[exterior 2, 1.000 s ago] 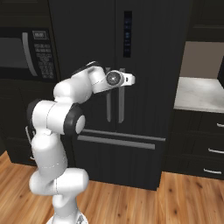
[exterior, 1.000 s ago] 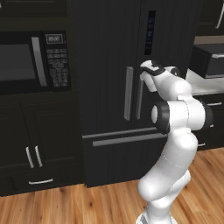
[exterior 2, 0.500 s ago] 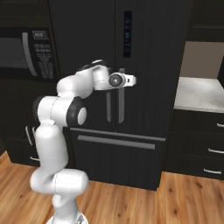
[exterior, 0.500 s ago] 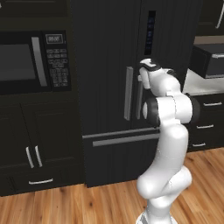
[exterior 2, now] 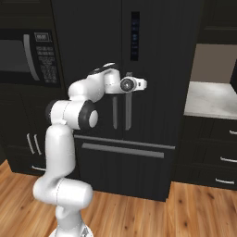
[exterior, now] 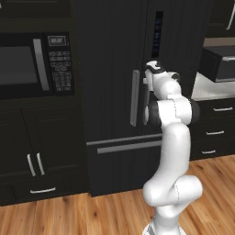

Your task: Place one of the steaks on the plate and the other in the bowl. Then place the bowl in the fridge.

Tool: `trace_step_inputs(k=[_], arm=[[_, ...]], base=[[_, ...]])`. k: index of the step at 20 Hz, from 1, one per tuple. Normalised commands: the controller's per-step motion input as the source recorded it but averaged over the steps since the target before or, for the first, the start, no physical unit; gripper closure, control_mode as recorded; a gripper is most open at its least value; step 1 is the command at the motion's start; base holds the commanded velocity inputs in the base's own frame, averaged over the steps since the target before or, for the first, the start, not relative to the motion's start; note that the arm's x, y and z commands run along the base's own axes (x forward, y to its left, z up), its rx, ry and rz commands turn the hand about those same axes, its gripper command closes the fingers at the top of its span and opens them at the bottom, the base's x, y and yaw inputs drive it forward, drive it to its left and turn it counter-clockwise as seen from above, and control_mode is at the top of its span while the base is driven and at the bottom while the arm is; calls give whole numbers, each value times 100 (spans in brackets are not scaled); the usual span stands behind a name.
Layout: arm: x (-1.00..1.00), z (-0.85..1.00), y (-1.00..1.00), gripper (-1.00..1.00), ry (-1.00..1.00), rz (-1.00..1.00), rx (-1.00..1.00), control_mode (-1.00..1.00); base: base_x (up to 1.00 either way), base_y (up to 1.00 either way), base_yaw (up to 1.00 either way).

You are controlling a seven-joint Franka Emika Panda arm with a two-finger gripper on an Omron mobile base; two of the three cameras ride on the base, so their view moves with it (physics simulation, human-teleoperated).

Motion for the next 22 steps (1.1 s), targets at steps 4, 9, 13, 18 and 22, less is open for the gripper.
trace_step_inputs(k=[4, 9, 13, 18, 22], arm=[[63, -11, 0, -100, 0, 0, 0, -100], [64, -17, 0, -100, 0, 0, 0, -100], [64, -11, 0, -100, 1, 0, 0, -100], [63, -8, 0, -100, 3, 0, 0, -100], [20, 0, 1, 100, 10, -2, 0, -100]], base=[[0, 0, 0], [0, 0, 0], [0, 0, 0], [0, 0, 0], [0, 0, 0]])
